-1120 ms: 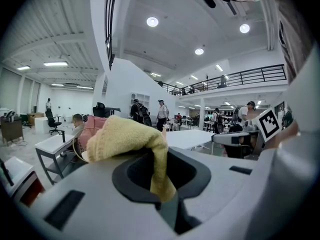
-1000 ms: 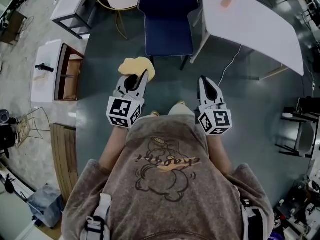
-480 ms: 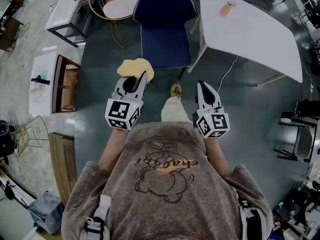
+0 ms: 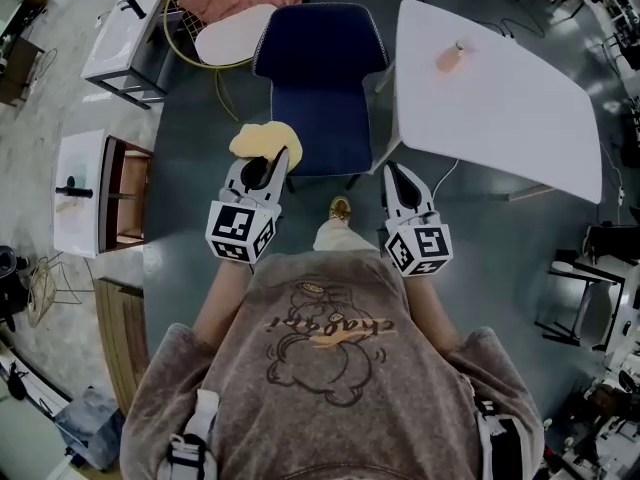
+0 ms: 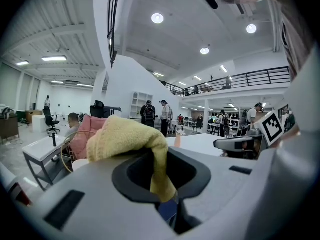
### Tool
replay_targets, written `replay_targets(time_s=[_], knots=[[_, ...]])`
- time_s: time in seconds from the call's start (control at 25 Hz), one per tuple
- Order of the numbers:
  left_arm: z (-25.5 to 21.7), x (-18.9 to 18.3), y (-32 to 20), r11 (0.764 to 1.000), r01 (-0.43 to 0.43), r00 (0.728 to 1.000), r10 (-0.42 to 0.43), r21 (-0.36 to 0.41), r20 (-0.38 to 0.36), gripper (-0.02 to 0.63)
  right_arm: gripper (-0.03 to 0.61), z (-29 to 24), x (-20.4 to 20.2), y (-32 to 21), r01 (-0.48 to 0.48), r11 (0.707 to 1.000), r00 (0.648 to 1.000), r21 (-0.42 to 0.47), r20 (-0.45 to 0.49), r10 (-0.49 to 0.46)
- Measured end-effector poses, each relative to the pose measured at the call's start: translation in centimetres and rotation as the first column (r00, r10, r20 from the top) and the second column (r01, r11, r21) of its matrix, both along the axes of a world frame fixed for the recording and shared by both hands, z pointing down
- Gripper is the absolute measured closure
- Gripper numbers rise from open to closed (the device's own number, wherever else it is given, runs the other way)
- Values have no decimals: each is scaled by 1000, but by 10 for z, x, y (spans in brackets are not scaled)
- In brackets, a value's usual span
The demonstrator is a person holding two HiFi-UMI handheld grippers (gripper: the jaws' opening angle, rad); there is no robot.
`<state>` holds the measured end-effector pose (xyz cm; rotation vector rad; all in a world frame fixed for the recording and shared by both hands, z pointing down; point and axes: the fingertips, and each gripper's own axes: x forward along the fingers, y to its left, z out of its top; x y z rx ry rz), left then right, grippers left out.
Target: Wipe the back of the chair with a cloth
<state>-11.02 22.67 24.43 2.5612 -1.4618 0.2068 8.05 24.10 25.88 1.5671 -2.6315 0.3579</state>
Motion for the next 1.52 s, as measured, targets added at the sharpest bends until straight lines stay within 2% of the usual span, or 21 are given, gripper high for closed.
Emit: replay_targets(time_s=[0.36, 0.68, 0.88, 1.28, 1.52], knots=[[-9, 32, -100, 997, 81, 997, -81, -1, -1, 561, 552, -7, 33, -111, 79, 997, 997, -12, 6, -79], [-12, 45, -147, 989, 145, 989, -145, -2, 21, 561, 552, -3, 50, -171, 131, 991, 991, -32, 23, -130], [-11, 36, -163, 986, 164, 986, -163, -12, 33, 561, 552, 3, 38, -188, 158, 986, 987, -45, 39, -157], [-1, 4, -196, 987, 158, 986, -156, -30, 53, 561, 552, 21, 20, -218, 116, 990, 992, -79, 48, -113], [23, -18, -225, 988, 145, 988, -142, -45, 65, 561, 552, 42, 0, -239, 119, 988, 993, -99, 34, -116]])
